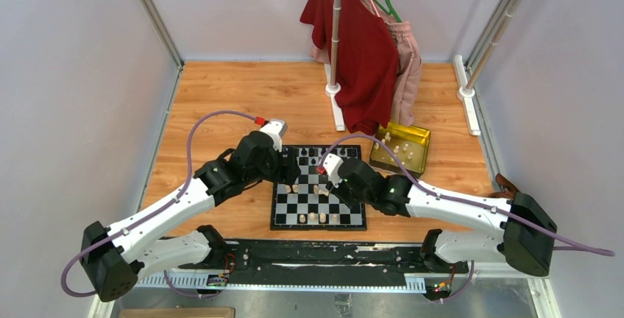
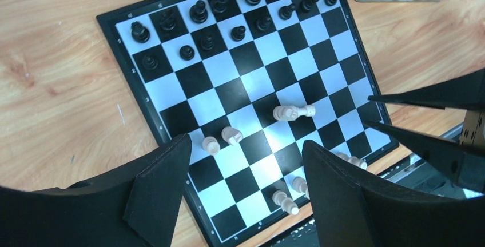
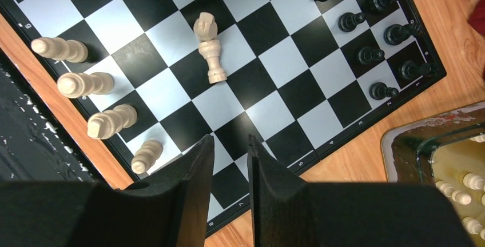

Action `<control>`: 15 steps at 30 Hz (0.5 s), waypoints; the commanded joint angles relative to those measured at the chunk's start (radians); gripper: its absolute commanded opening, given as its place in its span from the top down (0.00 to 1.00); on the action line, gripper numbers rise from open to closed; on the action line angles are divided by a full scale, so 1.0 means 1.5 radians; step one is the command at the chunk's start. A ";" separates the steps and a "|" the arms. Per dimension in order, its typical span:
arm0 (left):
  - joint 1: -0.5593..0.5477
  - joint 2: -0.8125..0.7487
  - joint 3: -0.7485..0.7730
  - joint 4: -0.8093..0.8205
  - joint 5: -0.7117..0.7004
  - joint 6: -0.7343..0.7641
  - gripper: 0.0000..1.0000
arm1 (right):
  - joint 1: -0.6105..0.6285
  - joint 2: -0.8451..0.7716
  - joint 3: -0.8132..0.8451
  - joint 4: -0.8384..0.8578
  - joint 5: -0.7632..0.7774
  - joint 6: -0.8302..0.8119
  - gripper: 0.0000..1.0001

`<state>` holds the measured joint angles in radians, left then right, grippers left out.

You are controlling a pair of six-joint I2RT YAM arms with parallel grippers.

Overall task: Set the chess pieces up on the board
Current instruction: Adjust the chess piece on the chessboard.

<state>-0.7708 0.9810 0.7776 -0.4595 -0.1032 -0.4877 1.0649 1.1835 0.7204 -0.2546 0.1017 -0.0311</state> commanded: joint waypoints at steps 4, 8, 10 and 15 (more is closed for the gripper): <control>-0.035 -0.009 -0.019 0.109 -0.041 0.084 0.27 | -0.014 -0.055 -0.091 0.149 0.004 -0.037 0.71; -0.049 -0.009 -0.024 0.126 -0.045 0.085 0.30 | -0.017 -0.031 -0.090 0.164 -0.023 -0.047 0.73; -0.064 0.001 -0.025 0.135 -0.054 0.088 0.30 | -0.017 -0.008 -0.082 0.182 -0.033 -0.053 0.74; -0.096 0.014 -0.033 0.155 -0.079 0.088 0.31 | -0.017 0.019 -0.083 0.228 -0.084 -0.065 0.76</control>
<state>-0.8848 0.9939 0.7509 -0.2924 -0.1734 -0.3725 1.0485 1.1919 0.5850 -0.0048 0.0513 -0.0959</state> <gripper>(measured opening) 0.698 0.249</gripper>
